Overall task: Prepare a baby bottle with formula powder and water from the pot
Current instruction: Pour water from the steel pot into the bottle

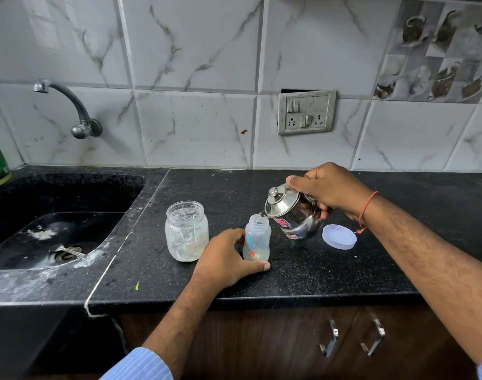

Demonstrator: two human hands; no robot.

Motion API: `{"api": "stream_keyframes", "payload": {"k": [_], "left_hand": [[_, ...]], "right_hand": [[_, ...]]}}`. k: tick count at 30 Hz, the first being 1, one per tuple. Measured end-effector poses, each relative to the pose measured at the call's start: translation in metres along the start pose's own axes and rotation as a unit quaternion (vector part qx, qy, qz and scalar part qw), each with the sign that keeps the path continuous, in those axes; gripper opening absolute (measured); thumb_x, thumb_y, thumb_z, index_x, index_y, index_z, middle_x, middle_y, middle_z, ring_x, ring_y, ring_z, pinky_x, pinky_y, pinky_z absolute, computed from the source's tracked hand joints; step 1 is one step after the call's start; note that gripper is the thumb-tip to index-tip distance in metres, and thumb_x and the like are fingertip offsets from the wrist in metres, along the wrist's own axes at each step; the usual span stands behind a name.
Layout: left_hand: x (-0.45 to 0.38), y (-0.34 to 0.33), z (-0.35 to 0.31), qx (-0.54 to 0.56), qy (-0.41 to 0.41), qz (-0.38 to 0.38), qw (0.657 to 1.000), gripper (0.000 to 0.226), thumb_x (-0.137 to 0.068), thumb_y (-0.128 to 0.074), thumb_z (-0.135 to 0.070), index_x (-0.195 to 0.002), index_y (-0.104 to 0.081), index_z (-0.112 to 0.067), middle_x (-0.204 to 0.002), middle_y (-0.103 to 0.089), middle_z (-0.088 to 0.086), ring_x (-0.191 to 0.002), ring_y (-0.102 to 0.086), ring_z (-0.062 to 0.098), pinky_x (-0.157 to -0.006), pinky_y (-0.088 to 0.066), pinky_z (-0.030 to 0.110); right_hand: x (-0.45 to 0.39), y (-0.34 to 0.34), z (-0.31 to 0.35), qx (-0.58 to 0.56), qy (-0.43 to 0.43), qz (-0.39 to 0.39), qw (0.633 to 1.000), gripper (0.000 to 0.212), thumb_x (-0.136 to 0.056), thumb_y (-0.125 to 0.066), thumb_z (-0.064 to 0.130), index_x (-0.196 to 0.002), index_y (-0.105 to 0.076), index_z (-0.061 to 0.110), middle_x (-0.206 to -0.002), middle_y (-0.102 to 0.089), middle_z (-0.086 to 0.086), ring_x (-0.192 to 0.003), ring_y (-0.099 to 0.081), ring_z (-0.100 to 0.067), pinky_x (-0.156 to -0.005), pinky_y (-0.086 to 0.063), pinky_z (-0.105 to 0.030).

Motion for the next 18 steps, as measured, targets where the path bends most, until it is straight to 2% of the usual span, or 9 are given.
{"api": "stream_keyframes", "payload": {"k": [3,8,12,16,18], "left_hand": [[0.0000,0.0004,0.0003,0.000,-0.001,-0.002,1.000,0.083,-0.054,-0.093,-0.079,-0.123,-0.074,-0.036,-0.110,-0.074,-0.017,-0.095,-0.070,0.004,-0.089,-0.062,0.033],[0.0000,-0.0003,0.0003,0.006,0.000,0.001,1.000,0.089,-0.049,-0.087,-0.085,-0.122,-0.074,-0.036,-0.111,-0.075,-0.017,-0.097,-0.071,0.004,-0.091,-0.063,0.036],[-0.0003,-0.0003,0.0005,0.006,-0.001,0.002,1.000,0.090,-0.049,-0.088,-0.084,-0.124,-0.074,-0.036,-0.111,-0.075,-0.018,-0.097,-0.071,0.004,-0.092,-0.063,0.036],[-0.0014,-0.0009,0.0012,0.005,-0.001,-0.001,1.000,0.088,-0.047,-0.086,-0.086,-0.120,-0.074,-0.037,-0.110,-0.075,-0.019,-0.099,-0.071,0.002,-0.093,-0.063,0.037],[-0.0017,-0.0016,0.0022,0.006,0.000,-0.002,1.000,0.087,-0.047,-0.086,-0.086,-0.119,-0.074,-0.038,-0.110,-0.075,-0.019,-0.099,-0.071,0.001,-0.093,-0.063,0.036]], "right_hand": [[-0.0009,-0.0006,-0.0004,0.004,0.003,0.003,1.000,0.059,-0.096,-0.068,0.056,-0.079,-0.070,-0.001,-0.062,-0.069,-0.024,-0.036,-0.058,-0.019,-0.045,-0.042,-0.021],[-0.0006,-0.0003,0.0005,0.017,0.004,0.005,1.000,0.059,-0.097,-0.067,0.056,-0.082,-0.070,-0.001,-0.076,-0.073,-0.031,-0.036,-0.057,-0.018,-0.044,-0.042,-0.020],[-0.0010,0.0002,0.0001,0.022,0.001,0.006,1.000,0.059,-0.096,-0.067,0.057,-0.083,-0.071,-0.001,-0.071,-0.073,-0.028,-0.038,-0.058,-0.018,-0.047,-0.043,-0.022],[-0.0004,0.0003,0.0001,0.028,0.001,0.001,1.000,0.059,-0.097,-0.066,0.056,-0.083,-0.071,-0.001,-0.072,-0.074,-0.027,-0.038,-0.059,-0.018,-0.042,-0.041,-0.017],[0.0000,0.0005,-0.0002,0.031,-0.001,-0.002,1.000,0.060,-0.097,-0.066,0.056,-0.083,-0.070,-0.002,-0.063,-0.071,-0.021,-0.037,-0.059,-0.018,-0.041,-0.039,-0.016]]}}
Point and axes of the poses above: each hand's wrist, its own x-axis away from the middle knuckle, its own y-axis out of the back of the hand, z = x × y, the point moved 6 cm from there along -x, towards the middle knuckle
